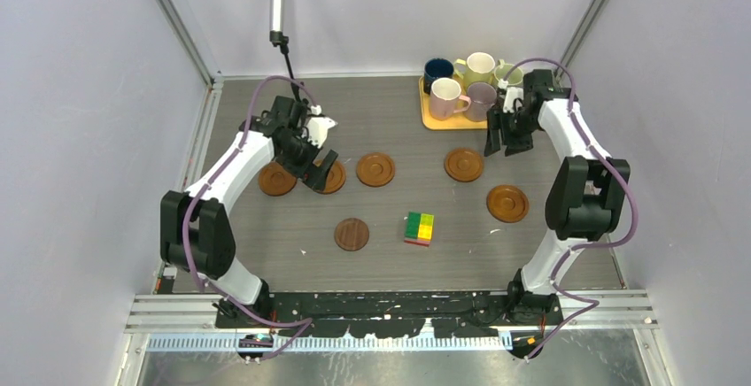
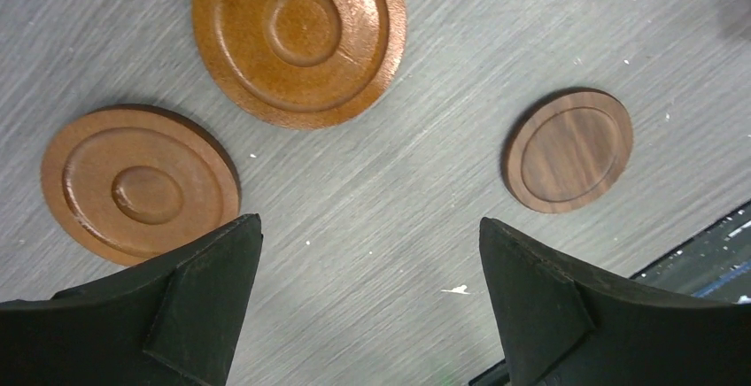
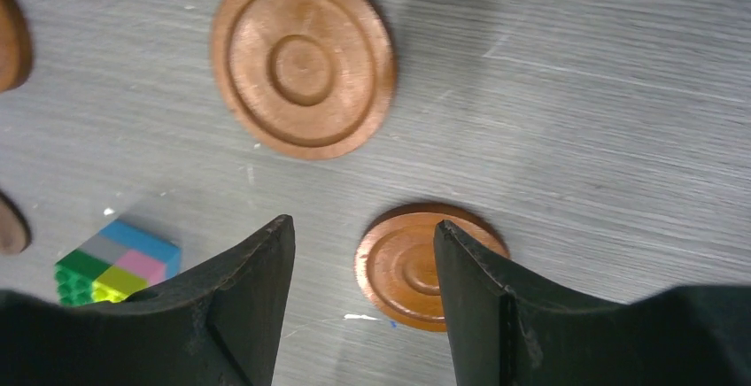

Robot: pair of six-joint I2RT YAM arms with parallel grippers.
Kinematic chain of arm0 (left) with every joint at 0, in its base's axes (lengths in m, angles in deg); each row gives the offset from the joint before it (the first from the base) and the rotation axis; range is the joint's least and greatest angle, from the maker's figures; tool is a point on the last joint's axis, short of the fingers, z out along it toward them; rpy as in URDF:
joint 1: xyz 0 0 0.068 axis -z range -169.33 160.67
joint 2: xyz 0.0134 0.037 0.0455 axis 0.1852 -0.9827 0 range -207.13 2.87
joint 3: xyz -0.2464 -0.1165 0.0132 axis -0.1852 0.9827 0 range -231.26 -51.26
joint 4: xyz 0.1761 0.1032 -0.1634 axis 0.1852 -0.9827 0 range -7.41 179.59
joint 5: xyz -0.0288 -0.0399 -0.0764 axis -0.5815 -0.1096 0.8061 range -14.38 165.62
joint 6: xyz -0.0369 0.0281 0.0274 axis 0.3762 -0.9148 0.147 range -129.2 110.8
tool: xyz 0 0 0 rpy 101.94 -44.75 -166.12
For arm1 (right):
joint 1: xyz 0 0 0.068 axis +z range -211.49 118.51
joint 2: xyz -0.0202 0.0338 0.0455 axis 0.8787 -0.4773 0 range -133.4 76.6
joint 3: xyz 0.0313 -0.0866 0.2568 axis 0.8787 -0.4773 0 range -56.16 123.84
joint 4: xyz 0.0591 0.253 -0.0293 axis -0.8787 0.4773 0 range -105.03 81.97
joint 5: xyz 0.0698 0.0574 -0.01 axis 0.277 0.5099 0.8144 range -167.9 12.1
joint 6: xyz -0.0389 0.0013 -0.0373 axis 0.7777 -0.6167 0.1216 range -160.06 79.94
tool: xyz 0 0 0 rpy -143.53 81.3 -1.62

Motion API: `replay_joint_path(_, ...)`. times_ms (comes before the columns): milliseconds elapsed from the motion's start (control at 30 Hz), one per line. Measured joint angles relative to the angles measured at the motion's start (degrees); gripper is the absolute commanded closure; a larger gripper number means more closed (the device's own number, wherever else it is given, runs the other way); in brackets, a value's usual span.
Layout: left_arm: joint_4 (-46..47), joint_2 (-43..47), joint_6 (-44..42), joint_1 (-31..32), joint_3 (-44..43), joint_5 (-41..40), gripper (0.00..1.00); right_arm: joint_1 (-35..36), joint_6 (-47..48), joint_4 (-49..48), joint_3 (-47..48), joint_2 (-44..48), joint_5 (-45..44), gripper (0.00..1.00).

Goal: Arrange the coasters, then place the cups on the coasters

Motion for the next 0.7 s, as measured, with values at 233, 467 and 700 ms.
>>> replay_joint_path(233,-1.99,2.16,0.26,0.0,0.72,2.82,0.0,-0.46,-0.04,-3.34,0.07,-6.1,-1.64,0.36)
replay_joint_path(467,-3.65,6.45,0.2,0.0,2.45,4.76,0.0,2.05,-0.85,-7.74,0.07,-12.22,-3.69,0.34)
replay_joint_path(700,-3.87,7.72,0.22,0.0,3.65,5.4,0.0,6.4,-1.14,-10.78,0.33,-14.84,-6.4,0.43)
